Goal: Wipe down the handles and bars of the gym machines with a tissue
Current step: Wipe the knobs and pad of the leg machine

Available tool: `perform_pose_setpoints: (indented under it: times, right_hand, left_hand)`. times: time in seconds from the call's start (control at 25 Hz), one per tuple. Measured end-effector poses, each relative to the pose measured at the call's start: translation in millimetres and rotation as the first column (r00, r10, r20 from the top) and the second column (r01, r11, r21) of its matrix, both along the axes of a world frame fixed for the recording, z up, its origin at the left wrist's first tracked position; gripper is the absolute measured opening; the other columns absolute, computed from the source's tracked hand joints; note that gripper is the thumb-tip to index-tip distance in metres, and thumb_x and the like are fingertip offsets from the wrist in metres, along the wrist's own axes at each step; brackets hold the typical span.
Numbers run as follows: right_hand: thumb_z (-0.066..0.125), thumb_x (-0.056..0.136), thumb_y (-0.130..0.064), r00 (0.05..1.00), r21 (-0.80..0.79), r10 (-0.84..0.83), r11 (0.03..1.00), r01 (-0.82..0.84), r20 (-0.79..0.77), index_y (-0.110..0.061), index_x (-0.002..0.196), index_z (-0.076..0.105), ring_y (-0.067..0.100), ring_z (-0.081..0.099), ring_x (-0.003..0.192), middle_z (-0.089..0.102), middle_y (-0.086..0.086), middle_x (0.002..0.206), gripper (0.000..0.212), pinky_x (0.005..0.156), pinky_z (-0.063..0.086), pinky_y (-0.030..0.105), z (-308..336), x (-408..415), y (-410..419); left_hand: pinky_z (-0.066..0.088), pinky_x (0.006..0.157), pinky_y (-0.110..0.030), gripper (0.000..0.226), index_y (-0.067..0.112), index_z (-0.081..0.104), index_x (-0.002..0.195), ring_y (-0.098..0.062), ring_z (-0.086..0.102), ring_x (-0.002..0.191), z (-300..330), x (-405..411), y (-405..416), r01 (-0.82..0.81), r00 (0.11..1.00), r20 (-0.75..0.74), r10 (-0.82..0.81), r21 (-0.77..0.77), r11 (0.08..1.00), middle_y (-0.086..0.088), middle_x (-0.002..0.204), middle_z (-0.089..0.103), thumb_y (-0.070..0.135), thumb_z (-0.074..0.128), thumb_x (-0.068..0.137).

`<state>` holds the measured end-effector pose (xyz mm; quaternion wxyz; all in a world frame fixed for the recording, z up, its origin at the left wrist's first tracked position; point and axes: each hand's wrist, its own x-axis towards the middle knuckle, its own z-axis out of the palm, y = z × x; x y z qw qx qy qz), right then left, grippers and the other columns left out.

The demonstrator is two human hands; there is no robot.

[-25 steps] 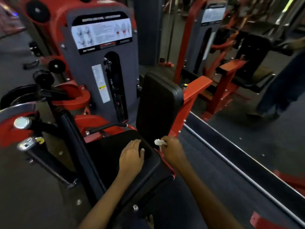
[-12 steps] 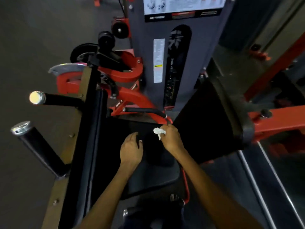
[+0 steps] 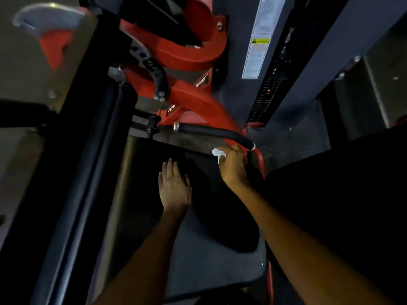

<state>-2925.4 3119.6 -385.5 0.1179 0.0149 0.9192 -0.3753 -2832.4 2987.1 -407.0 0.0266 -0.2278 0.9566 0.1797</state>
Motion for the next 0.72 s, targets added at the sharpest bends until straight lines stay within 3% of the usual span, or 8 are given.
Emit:
perform_pose_setpoints:
  times: [0.16, 0.28, 0.36, 0.44, 0.52, 0.6, 0.64, 0.72]
  right_hand:
    - [0.056, 0.083, 0.002, 0.994, -0.029, 0.051, 0.998, -0.054, -0.092, -0.006, 0.112, 0.067, 0.03, 0.055, 0.113, 0.06, 0.016, 0.117, 0.032, 0.104, 0.039, 0.039, -60, -39, -14]
    - [0.058, 0.083, 0.005, 0.988, -0.134, -0.015, 0.991, -0.005, -0.151, 0.0, 0.12, 0.06, 0.022, 0.052, 0.114, 0.055, 0.015, 0.124, 0.038, 0.105, 0.031, 0.019, -88, -52, -17]
    - [0.057, 0.082, 0.004, 0.95, -0.125, -0.056, 0.992, 0.018, -0.308, -0.001, 0.115, 0.063, 0.027, 0.057, 0.109, 0.06, 0.016, 0.116, 0.034, 0.098, 0.029, 0.013, -99, -61, -19]
    - [0.053, 0.084, 0.006, 0.94, -0.177, -0.055, 0.984, -0.006, -0.337, -0.002, 0.116, 0.063, 0.026, 0.058, 0.104, 0.061, 0.016, 0.112, 0.034, 0.091, 0.032, 0.011, -96, -82, -38]
    - [0.049, 0.086, 0.008, 0.92, -0.149, 0.125, 0.97, -0.192, -0.372, -0.001, 0.119, 0.061, 0.025, 0.056, 0.106, 0.06, 0.017, 0.115, 0.037, 0.092, 0.038, 0.017, -85, -105, -74]
    - [0.043, 0.085, 0.001, 0.774, -0.026, 0.415, 0.875, -0.484, -0.478, 0.0, 0.116, 0.063, 0.028, 0.059, 0.107, 0.063, 0.016, 0.115, 0.036, 0.095, 0.046, 0.031, -86, -111, -95]
    - [0.04, 0.085, -0.005, 0.699, 0.031, 0.498, 0.825, -0.565, -0.514, -0.001, 0.113, 0.065, 0.026, 0.059, 0.107, 0.065, 0.013, 0.114, 0.038, 0.096, 0.047, 0.032, -98, -111, -92]
    - [0.039, 0.086, -0.012, 0.713, 0.002, 0.457, 0.842, -0.539, -0.532, -0.003, 0.112, 0.066, 0.022, 0.057, 0.11, 0.065, 0.01, 0.115, 0.038, 0.103, 0.039, 0.02, -123, -109, -63]
  left_hand:
    - [0.005, 0.119, -0.039, 0.06, 0.002, 0.027, 0.149, -0.027, 0.009, 0.149, -68, -39, -12, 0.061, 0.997, 0.059, -0.058, -0.059, 0.996, -0.014, 0.159, 0.017, 0.023, 0.046, 0.096]
    - [0.011, 0.118, -0.044, 0.061, -0.001, 0.031, 0.147, -0.033, 0.02, 0.146, -105, -50, -10, 0.033, 0.999, 0.043, -0.027, -0.167, 0.985, -0.019, 0.157, 0.022, 0.032, 0.036, 0.096]
    - [0.01, 0.117, -0.044, 0.064, -0.001, 0.031, 0.147, -0.033, 0.022, 0.145, -120, -49, -8, 0.021, 1.0, 0.022, -0.016, -0.257, 0.966, -0.02, 0.156, 0.024, 0.035, 0.027, 0.094]
    - [0.009, 0.118, -0.044, 0.065, 0.0, 0.028, 0.148, -0.032, 0.02, 0.146, -125, -47, -8, 0.016, 1.0, 0.01, -0.013, -0.294, 0.956, -0.019, 0.157, 0.022, 0.036, 0.026, 0.094]
    - [0.008, 0.118, -0.043, 0.066, 0.0, 0.028, 0.148, -0.031, 0.019, 0.146, -125, -47, -7, 0.009, 1.0, 0.005, -0.008, -0.332, 0.943, -0.018, 0.157, 0.021, 0.037, 0.027, 0.093]
    - [0.009, 0.118, -0.044, 0.066, 0.0, 0.029, 0.148, -0.031, 0.019, 0.146, -125, -50, -8, -0.008, 1.0, -0.003, 0.007, -0.351, 0.936, -0.018, 0.157, 0.022, 0.036, 0.028, 0.092]
    - [0.01, 0.118, -0.044, 0.066, 0.0, 0.03, 0.147, -0.031, 0.019, 0.146, -126, -50, -8, -0.01, 1.0, -0.012, 0.006, -0.359, 0.933, -0.018, 0.157, 0.023, 0.036, 0.029, 0.092]
    - [0.012, 0.117, -0.044, 0.066, 0.0, 0.032, 0.147, -0.031, 0.02, 0.146, -127, -50, -9, -0.006, 1.0, -0.023, -0.003, -0.37, 0.929, -0.018, 0.157, 0.023, 0.036, 0.031, 0.091]
